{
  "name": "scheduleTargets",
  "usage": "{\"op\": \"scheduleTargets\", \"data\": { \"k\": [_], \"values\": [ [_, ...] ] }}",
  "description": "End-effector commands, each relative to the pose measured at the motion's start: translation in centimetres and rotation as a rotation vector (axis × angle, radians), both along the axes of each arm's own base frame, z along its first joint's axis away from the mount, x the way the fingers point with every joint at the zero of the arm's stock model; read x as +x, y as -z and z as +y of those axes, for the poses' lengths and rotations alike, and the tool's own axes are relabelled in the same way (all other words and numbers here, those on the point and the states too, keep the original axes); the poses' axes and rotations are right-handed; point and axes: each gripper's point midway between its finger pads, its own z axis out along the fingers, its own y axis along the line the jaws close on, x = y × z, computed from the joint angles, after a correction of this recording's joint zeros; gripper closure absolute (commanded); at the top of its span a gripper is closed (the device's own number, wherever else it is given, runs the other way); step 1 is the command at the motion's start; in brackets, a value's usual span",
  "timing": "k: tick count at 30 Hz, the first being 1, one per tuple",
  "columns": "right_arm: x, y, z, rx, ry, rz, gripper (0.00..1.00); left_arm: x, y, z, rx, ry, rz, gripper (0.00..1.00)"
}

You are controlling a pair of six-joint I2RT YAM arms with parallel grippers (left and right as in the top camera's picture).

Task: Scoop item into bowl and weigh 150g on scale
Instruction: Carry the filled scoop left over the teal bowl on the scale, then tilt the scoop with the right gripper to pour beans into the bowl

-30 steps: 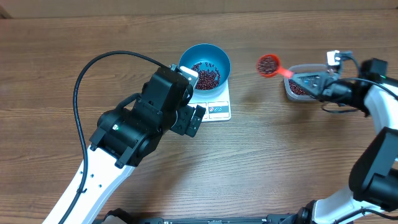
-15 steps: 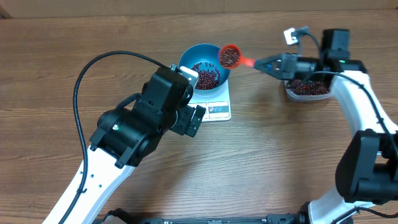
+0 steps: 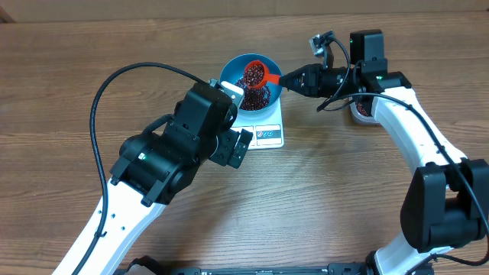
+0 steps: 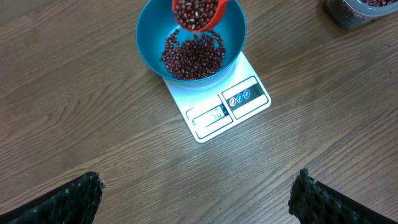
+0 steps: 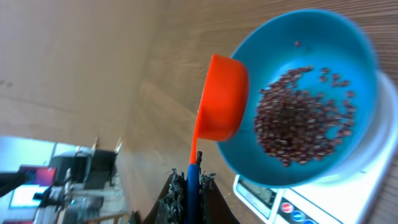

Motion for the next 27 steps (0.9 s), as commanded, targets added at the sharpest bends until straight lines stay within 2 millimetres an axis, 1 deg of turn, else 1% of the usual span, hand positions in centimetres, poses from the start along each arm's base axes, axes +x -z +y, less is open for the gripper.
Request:
{"op": "scheduleTargets", "data": {
  "k": [1,5,11,17,23,27],
  "values": [
    [1.3,-0.6,-0.7,-0.029,0.052,-0.026,0.96,0.2,0.0,0.0,0.002,0.010,-0.002,0.00],
    [1.4,-0.5,-0.8,-0.036,0.065,-0.019,0.96,0.2,0.0,0.0,0.002,0.010,-0.002,0.00],
    [1.6,-1.5,-1.1,-0.071,0.099,-0.058,0.96,0.2,-0.1,0.0,0.002,0.010,-0.002,0.00],
    [1.3,-2.5,-1.6,-0.104,0.118,-0.098,0.96,0.2,-0.1,0.0,0.002,0.010,-0.002,0.00],
    [0.9,-2.4,-1.8,-0.164,0.131,-0.114,0.96,0.2,-0.1,0.0,0.002,0.010,-0.002,0.00],
    [0.4,-2.2,-1.3,-0.219,0.111,-0.152,0.96,0.2,0.0,0.0,0.002,0.010,-0.002,0.00]
  ]
}}
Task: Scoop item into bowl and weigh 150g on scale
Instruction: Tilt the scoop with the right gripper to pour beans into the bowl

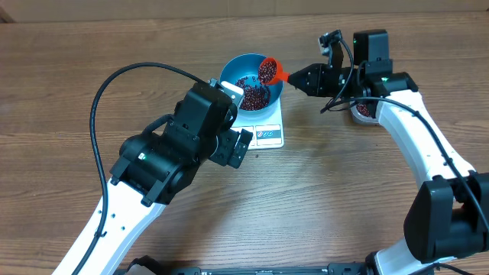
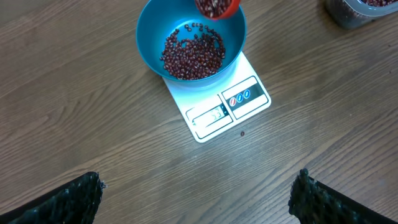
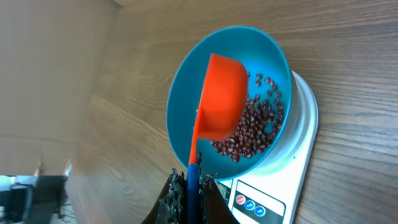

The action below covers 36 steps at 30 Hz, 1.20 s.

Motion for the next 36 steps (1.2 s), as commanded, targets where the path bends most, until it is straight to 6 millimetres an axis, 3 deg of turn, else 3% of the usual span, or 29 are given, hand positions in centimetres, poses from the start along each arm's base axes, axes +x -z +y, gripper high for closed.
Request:
{"op": "scheduleTargets", "data": {
  "k": [1,17,22,28,36],
  "values": [
    [0.0,-2.6,0.7,-0.071,-0.020,-0.128,0.96,0.2,-0.1,0.0,0.002,0.010,-0.002,0.00],
    [-0.7,-2.2,1.9,-0.142,-0.027,-0.145,0.96,0.2,0.0,0.0,0.002,0.010,-0.002,0.00],
    [-1.0,-2.9,1.9,-0.143,-0.035,-0.164,0.96,0.2,0.0,0.0,0.002,0.010,-0.002,0.01],
    [-1.8,-4.8,2.1,-0.239,-0.084,-0.306,0.96,0.2,0.0,0.0,0.002,0.010,-0.002,0.00],
    [-2.4,-4.1,1.9,-0.290,-0.100,-0.299,0.97,0.2,0.0,0.0,0.002,0.010,-0.002,0.00]
  ]
}}
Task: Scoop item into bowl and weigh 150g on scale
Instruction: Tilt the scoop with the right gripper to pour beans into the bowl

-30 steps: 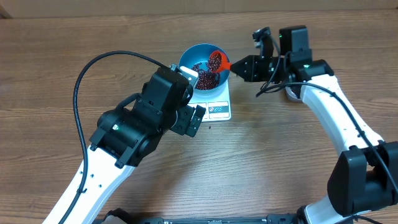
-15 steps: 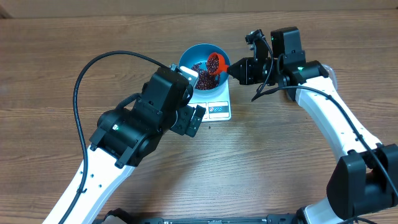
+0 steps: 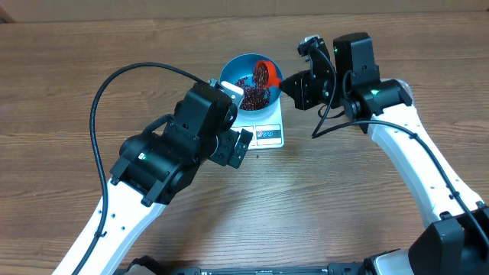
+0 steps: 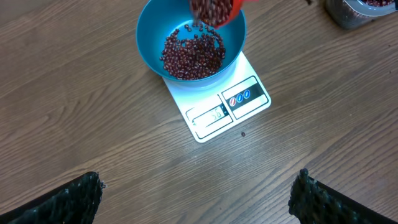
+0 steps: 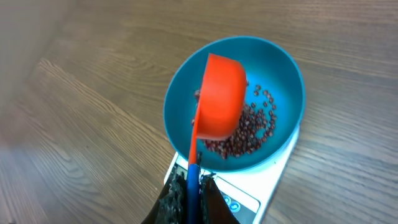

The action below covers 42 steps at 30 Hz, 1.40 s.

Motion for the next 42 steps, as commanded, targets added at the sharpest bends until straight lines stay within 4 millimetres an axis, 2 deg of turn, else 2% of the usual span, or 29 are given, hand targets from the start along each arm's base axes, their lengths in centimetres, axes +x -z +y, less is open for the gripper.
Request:
{"op": "scheduleTargets", "data": {
  "k": [1,33,42],
  "values": [
    [0.33,-1.89,-0.06,-0.022,-0.014,-0.077,0.96,0.18,-0.06,-0.02,0.002,0.010,-0.002,0.00],
    [0.37,-1.89,-0.10,-0.025,-0.011,-0.079,0.97,0.19,-0.05,-0.02,0.002,0.010,-0.002,0.00],
    [0.79,-1.21,0.42,-0.147,0.045,-0.126,0.96,0.18,-0.06,-0.02,0.002,0.010,-0.002,0.00]
  ]
}}
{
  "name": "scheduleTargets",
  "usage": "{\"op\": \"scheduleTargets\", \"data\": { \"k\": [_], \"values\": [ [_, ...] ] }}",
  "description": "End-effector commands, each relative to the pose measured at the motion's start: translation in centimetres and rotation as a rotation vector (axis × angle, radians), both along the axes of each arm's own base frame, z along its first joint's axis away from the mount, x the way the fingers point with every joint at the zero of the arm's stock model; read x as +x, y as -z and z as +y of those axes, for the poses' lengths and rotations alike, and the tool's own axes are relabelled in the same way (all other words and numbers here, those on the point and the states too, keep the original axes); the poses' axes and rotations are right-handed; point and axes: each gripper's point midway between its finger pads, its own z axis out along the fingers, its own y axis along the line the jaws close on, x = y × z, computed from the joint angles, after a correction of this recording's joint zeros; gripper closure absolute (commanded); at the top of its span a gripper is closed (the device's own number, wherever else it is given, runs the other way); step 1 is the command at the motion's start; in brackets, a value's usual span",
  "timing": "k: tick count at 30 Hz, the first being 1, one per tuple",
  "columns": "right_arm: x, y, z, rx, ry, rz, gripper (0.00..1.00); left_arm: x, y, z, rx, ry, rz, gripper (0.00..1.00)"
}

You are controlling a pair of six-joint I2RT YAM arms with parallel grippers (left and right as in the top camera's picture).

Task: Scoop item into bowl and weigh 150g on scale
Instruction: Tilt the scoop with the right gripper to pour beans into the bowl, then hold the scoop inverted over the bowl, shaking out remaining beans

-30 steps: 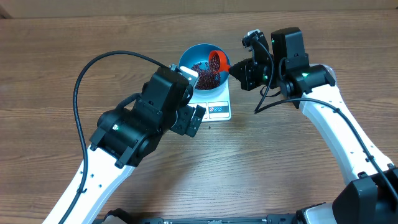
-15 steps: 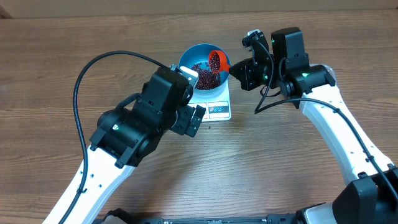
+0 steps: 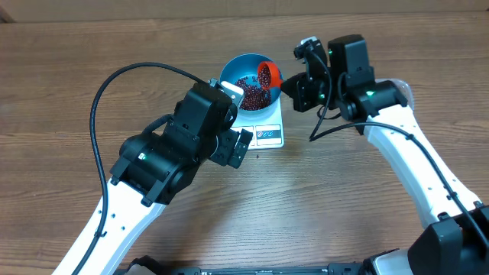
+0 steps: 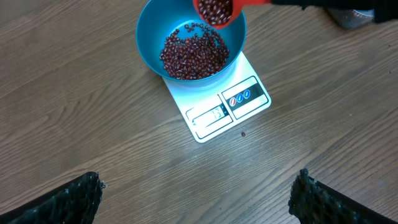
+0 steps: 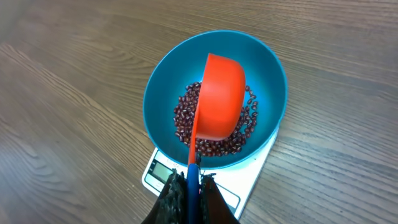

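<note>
A blue bowl point(image 3: 239, 71) holding red beans point(image 4: 193, 53) sits on a white scale point(image 4: 227, 107). My right gripper point(image 5: 193, 185) is shut on the handle of an orange scoop point(image 5: 219, 106), tipped on its side over the bowl's right part, beans showing in it point(image 4: 215, 10). The scoop point(image 3: 266, 72) hangs above the bowl's right rim. My left gripper point(image 4: 198, 193) is open, hovering high over the table in front of the scale, nothing between its fingers.
A single stray bean point(image 4: 243, 133) lies on the wood just in front of the scale. A container of beans point(image 4: 354, 18) stands at the right, mostly hidden behind my right arm point(image 3: 397, 145). The table's far edge point(image 3: 244, 14) runs behind the bowl.
My right gripper has shifted slightly, keeping the tipped scoop over the bowl's right side. The bean pile in the bowl looks a little fuller. The left arm has not moved.
The scoop was first held level and full over the bowl's middle. Then it was at the bowl's right rim, and a stray bean lay by the scale. Then it was tipped over the bowl, and it is still tipped now.
</note>
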Motion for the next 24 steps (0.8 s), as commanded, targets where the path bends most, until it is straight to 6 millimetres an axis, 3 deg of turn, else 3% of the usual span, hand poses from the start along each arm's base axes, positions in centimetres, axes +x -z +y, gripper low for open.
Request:
{"op": "scheduleTargets", "data": {
  "k": [1,24],
  "values": [
    [0.6,-1.8,0.3,-0.064,0.037,-0.091,0.96,0.2,0.0,0.0,0.002,0.010,-0.002,0.00],
    [0.3,-1.6,1.5,-0.154,0.012,-0.148,0.96,0.2,0.0,0.0,0.002,0.010,-0.002,0.00]
  ]
}}
